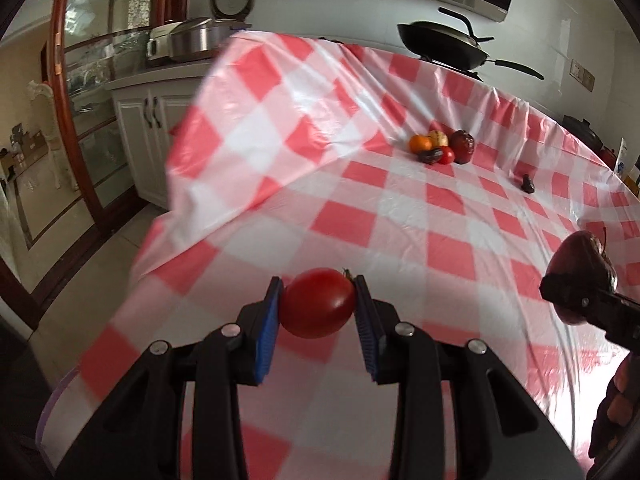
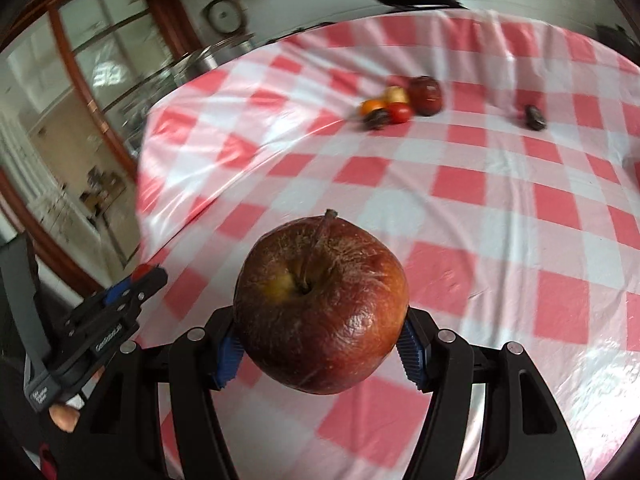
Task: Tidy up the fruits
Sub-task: 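Carry the apple and tomato in both grippers over the white box, then open the right gripper to drop the apple while the left drops the tomato, then move both open grippers back toward the fruits on the checked cloth, then grasp the dark round fruit lying apart on the cloth with the right gripper, then grasp the dark oval plum with the left gripper while the right holds its dark fruit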
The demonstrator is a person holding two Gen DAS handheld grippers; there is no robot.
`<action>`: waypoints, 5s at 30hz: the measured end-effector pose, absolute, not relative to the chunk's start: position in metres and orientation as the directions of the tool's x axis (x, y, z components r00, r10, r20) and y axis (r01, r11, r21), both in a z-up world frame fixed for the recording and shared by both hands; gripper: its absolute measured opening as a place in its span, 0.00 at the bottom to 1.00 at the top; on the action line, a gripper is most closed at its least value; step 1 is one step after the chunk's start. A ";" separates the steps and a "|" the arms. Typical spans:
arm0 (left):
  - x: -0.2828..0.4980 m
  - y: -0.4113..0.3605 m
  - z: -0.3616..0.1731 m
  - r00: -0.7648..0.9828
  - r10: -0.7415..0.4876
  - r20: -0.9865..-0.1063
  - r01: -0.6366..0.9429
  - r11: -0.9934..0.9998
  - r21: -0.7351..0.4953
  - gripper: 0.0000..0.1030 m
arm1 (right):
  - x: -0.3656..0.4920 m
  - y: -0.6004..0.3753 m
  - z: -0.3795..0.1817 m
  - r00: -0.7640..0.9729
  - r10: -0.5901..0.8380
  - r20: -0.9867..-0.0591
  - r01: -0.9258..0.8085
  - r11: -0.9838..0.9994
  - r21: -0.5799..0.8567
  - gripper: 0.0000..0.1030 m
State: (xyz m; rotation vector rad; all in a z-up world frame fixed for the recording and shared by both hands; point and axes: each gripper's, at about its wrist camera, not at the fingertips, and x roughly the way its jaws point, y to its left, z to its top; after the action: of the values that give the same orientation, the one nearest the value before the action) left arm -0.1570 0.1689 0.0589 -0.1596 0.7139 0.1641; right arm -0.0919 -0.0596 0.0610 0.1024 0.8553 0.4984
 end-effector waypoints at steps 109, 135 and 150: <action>0.053 0.065 0.090 0.834 0.096 -0.543 -0.209 0.966 -0.150 0.98 | -0.012 -0.195 0.076 0.784 0.236 -0.574 -0.192 0.972 0.138 0.84; 0.103 0.093 0.041 0.797 -0.108 -0.594 -0.201 0.880 -0.430 0.98 | 0.242 -0.235 0.014 0.624 0.051 -0.780 0.081 0.988 0.130 0.56; 0.104 0.078 0.042 0.784 -0.086 -0.614 -0.167 0.924 -0.343 0.98 | 0.150 -0.225 0.031 0.726 0.249 -0.641 -0.028 0.942 0.335 0.40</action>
State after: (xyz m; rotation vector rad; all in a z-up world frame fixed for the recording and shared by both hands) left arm 0.1041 0.0783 0.0416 -0.3964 0.6723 0.0451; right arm 0.1500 -0.2247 0.0312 0.3141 0.7457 0.1559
